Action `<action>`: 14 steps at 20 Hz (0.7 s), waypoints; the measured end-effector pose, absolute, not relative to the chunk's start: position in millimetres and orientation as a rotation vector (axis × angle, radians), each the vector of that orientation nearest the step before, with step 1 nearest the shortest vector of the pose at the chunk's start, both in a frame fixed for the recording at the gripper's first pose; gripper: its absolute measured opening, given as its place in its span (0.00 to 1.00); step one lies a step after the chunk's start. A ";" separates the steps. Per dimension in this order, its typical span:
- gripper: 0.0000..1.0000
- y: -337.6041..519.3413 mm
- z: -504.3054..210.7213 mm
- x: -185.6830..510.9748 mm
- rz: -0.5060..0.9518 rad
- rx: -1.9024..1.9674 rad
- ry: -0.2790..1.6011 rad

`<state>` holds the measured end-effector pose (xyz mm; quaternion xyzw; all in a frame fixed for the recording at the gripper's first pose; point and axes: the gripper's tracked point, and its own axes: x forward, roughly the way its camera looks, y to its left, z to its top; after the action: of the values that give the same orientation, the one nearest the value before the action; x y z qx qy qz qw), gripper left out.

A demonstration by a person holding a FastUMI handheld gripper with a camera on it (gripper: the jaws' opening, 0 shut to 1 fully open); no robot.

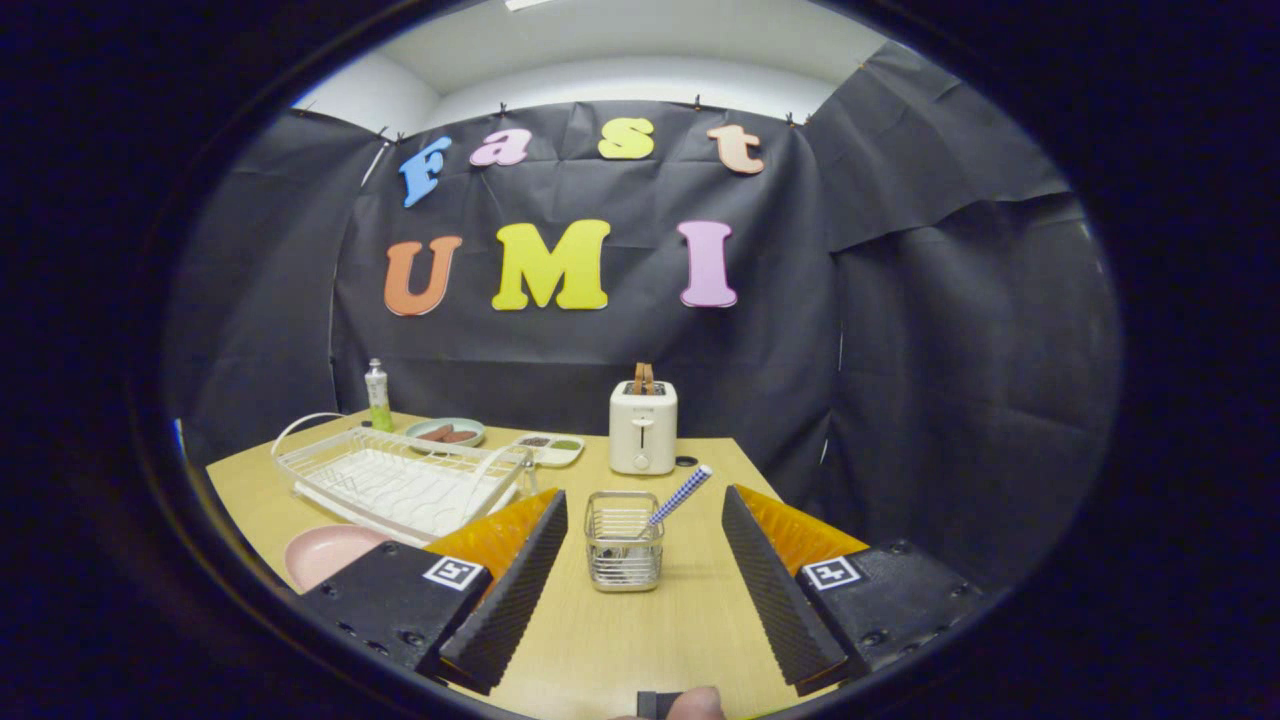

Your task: Take the plate from the dish rack, then take the spoon from the basket and place it into the plate.

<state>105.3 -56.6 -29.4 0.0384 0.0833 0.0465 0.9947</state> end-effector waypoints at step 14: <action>0.84 -68.5 -78.4 228.4 0.163 0.183 0.325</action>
<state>228.4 -68.5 -78.4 0.0909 0.1614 0.0812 0.9793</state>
